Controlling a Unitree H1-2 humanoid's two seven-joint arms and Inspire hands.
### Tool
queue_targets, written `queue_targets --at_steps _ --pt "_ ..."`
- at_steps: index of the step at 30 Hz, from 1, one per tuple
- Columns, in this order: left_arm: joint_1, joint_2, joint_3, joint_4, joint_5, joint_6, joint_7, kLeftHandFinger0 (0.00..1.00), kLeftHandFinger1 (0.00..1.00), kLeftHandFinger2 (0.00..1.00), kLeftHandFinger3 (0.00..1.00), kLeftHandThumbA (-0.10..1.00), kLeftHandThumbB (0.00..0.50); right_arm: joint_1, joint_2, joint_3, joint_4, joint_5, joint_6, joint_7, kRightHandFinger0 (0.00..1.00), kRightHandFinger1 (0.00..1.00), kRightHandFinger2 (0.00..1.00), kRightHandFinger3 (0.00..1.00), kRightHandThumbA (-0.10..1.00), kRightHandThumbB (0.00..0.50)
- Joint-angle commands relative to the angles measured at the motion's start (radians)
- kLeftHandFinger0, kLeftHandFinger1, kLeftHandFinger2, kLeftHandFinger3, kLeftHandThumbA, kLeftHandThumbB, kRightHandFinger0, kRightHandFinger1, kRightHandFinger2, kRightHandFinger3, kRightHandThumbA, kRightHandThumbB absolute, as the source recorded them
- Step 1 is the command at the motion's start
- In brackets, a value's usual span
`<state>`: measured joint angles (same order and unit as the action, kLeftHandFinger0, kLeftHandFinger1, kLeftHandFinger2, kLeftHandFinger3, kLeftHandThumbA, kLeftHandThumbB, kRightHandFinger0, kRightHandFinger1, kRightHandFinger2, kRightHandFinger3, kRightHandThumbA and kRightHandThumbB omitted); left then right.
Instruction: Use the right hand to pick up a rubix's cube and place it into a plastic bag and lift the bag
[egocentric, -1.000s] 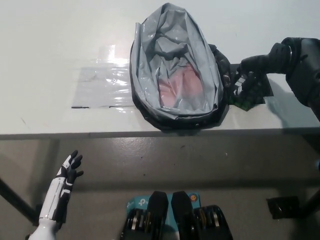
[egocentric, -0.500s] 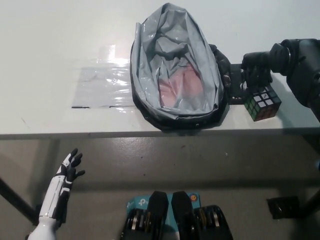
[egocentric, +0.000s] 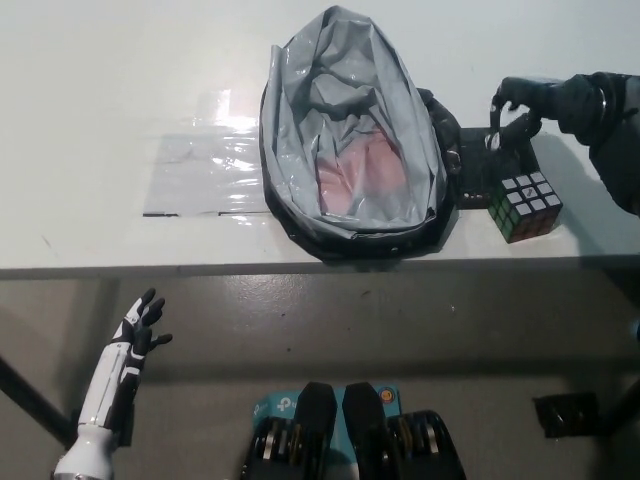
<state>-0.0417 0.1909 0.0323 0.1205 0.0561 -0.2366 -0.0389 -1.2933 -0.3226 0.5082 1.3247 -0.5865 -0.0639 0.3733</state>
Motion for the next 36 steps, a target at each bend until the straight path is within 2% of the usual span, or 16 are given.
queue_targets --at_steps 1,2,3,4,5,11,14,20,25,27,29,31,36 --pt "-0.006 0.012 0.007 -0.011 -0.002 -0.042 0.0 0.86 1.0 1.0 1.0 1.0 0.193 -0.035 -0.056 -0.087 -0.114 0.056 0.006 -0.153 1.0 1.0 1.0 1.0 0.72 0.404" --pt "-0.006 0.011 0.008 -0.01 -0.002 -0.041 0.0 0.86 1.0 1.0 1.0 1.0 0.196 -0.029 -0.068 -0.085 -0.154 0.037 0.009 -0.159 1.0 1.0 1.0 1.0 0.8 0.461" --pt "-0.007 0.011 0.008 -0.009 -0.003 -0.041 0.0 0.86 1.0 1.0 1.0 1.0 0.196 -0.024 -0.076 -0.084 -0.182 0.023 0.013 -0.163 1.0 1.0 1.0 1.0 0.8 0.461" --pt "-0.008 0.011 0.008 -0.008 -0.003 -0.041 0.0 0.86 1.0 1.0 1.0 1.0 0.196 -0.021 -0.081 -0.083 -0.199 0.016 0.015 -0.165 1.0 1.0 1.0 1.0 0.86 0.492" --pt "-0.008 0.011 0.009 -0.009 -0.002 -0.04 0.001 0.86 1.0 1.0 1.0 1.0 0.191 -0.014 -0.094 -0.089 -0.249 0.015 0.034 -0.137 1.0 1.0 1.0 1.0 0.86 0.498" --pt "-0.009 0.01 0.007 -0.01 0.001 -0.036 0.0 0.87 1.0 1.0 1.0 1.0 0.19 0.089 -0.186 -0.119 -0.642 0.038 0.182 0.07 1.0 1.0 1.0 1.0 0.89 0.5" --pt "-0.006 0.013 0.006 -0.011 0.005 -0.037 0.0 0.86 1.0 1.0 1.0 1.0 0.186 0.16 -0.232 -0.114 -0.818 0.06 0.252 0.2 1.0 1.0 1.0 1.0 0.94 0.5" --pt "-0.007 0.02 0.012 -0.016 0.0 -0.04 -0.001 0.86 1.0 1.0 1.0 1.0 0.165 0.28 -0.269 -0.161 -1.041 0.111 0.289 0.231 1.0 1.0 1.0 1.0 0.97 0.5" --pt "-0.007 0.023 0.011 -0.014 0.006 -0.037 -0.001 0.87 1.0 1.0 1.0 1.0 0.178 0.518 -0.222 -0.291 -1.302 0.119 0.315 0.055 1.0 1.0 1.0 1.0 0.98 0.479" --pt "-0.002 0.017 0.013 -0.009 -0.004 -0.039 0.0 0.86 1.0 1.0 1.0 1.0 0.187 0.633 -0.146 -0.361 -1.366 0.123 0.314 -0.054 1.0 1.0 1.0 1.0 0.97 0.498" --pt "-0.001 0.016 0.013 -0.006 -0.007 -0.042 -0.001 0.86 1.0 1.0 1.0 1.0 0.186 0.67 -0.111 -0.388 -1.372 0.127 0.297 -0.106 1.0 1.0 1.0 1.0 0.95 0.5" --pt "0.002 0.015 0.013 -0.006 -0.004 -0.043 0.002 0.85 1.0 1.0 1.0 1.0 0.188 0.729 -0.047 -0.422 -1.367 0.107 0.257 -0.203 1.0 1.0 1.0 1.0 1.0 0.496" --pt "0.006 0.021 0.014 -0.006 -0.002 -0.046 0.0 0.85 1.0 1.0 1.0 1.0 0.162 0.786 0.025 -0.47 -1.373 0.095 0.224 -0.257 1.0 1.0 1.0 1.0 1.0 0.5"
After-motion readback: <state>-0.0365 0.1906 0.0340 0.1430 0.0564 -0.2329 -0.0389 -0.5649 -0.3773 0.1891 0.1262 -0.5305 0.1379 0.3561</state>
